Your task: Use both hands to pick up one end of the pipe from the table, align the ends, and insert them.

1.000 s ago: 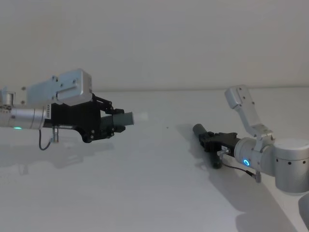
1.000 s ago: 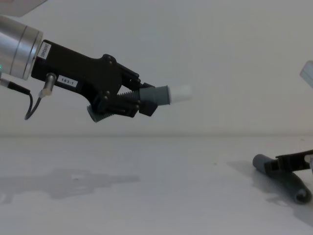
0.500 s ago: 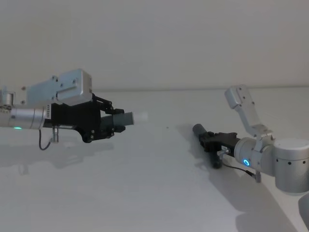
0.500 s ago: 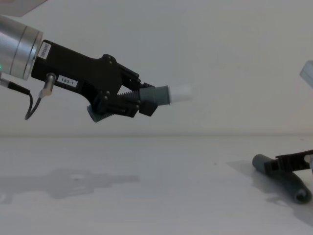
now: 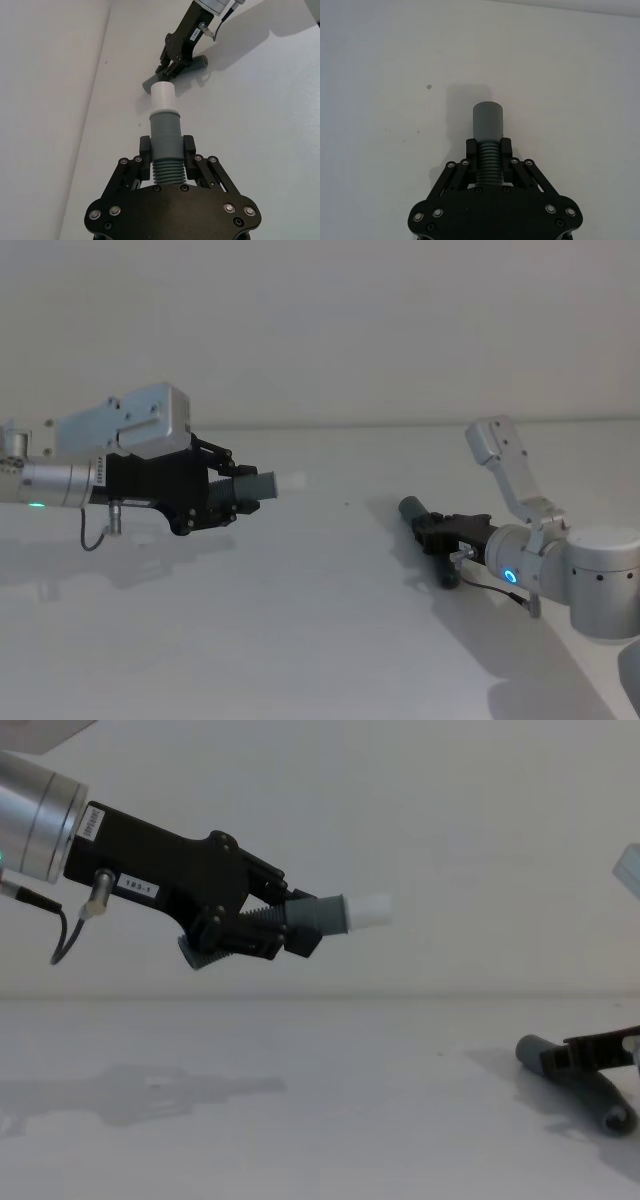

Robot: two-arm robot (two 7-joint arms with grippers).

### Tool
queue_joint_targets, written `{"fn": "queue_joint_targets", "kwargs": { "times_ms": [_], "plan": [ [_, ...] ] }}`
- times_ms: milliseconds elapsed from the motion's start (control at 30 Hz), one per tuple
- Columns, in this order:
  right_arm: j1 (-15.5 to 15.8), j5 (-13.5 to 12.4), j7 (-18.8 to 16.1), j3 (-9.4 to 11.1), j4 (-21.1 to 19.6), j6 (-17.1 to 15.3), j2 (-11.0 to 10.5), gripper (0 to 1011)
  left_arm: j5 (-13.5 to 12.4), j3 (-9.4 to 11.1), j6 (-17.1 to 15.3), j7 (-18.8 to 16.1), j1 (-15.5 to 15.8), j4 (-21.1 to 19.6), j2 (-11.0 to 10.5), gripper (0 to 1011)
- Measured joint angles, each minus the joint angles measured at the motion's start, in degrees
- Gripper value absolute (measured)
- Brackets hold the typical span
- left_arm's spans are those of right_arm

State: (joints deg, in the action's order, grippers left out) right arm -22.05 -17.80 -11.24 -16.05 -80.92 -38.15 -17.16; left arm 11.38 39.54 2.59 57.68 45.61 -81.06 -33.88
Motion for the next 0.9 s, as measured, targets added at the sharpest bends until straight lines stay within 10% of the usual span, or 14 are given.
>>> {"fn": "queue_joint_targets", "kwargs": {
  "times_ms": [900],
  "plan": [
    [0.0,0.1,-0.1,0.0,0.0,0.1,-0.1,244,0.0,0.0,0.0,0.0,0.0,0.0,0.0,344]
  ]
}}
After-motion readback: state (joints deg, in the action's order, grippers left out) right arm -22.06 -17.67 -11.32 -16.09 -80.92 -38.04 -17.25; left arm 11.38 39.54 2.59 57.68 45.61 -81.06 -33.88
